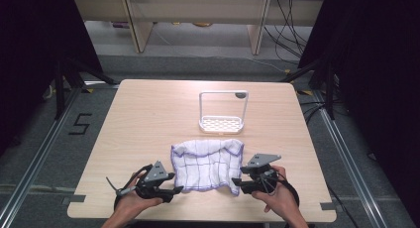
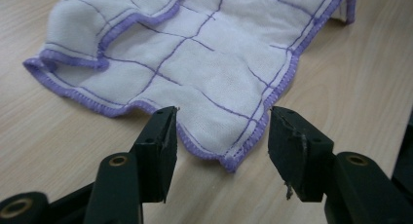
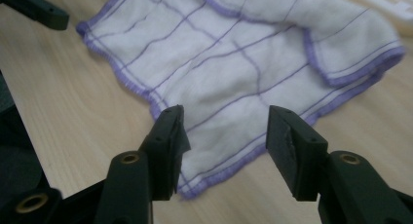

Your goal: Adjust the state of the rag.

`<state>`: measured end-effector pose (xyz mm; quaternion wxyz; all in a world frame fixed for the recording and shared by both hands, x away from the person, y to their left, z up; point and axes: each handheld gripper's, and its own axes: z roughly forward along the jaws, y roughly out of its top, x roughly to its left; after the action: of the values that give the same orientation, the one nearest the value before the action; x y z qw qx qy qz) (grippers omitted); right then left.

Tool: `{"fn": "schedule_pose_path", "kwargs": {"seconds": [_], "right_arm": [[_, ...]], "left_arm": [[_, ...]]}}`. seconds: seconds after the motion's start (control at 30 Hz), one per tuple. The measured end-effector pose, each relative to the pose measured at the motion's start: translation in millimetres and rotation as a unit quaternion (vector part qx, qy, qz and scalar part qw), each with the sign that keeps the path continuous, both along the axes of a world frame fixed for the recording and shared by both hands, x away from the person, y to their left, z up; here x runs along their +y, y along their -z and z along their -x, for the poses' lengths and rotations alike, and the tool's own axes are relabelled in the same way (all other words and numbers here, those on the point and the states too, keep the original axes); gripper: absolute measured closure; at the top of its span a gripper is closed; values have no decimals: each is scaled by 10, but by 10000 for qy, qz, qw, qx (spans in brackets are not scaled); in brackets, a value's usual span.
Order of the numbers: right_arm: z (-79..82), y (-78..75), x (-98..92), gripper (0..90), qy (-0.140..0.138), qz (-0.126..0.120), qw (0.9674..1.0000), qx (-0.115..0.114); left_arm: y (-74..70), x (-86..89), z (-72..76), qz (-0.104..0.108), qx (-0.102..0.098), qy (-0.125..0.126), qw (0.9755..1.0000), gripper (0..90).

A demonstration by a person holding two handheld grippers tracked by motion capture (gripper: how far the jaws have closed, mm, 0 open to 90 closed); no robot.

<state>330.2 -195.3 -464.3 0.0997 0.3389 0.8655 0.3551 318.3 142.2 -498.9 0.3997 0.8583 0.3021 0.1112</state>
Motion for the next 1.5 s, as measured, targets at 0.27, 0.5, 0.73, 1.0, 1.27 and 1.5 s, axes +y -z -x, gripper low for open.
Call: {"fn": "schedule_pose_path", "kwargs": {"seconds": [0.27, 0.5, 0.73, 1.0, 1.27, 1.5], "right_arm": [[12, 240, 143, 542, -121, 558, 9984, -2], [-11, 339, 144, 701, -465, 793, 9957, -79], [52, 298, 40, 871, -425, 982, 9942, -52], [517, 186, -222, 831, -734, 629, 9952, -152], [354, 26, -196, 567, -314, 609, 9964, -491], [-140, 77, -100, 583, -196, 698, 9956, -588]], "left_arm": [[138, -137, -24, -516, -124, 400, 9978, 566], [115, -90, -36, -682, -234, 556, 9958, 820], [58, -2, 56, -560, -221, 606, 9963, 847], [28, 42, 426, -475, -131, 1033, 9934, 824], [-100, 83, 257, 147, -140, 415, 9989, 509], [-175, -99, -140, -69, -442, 329, 9985, 486]]}}
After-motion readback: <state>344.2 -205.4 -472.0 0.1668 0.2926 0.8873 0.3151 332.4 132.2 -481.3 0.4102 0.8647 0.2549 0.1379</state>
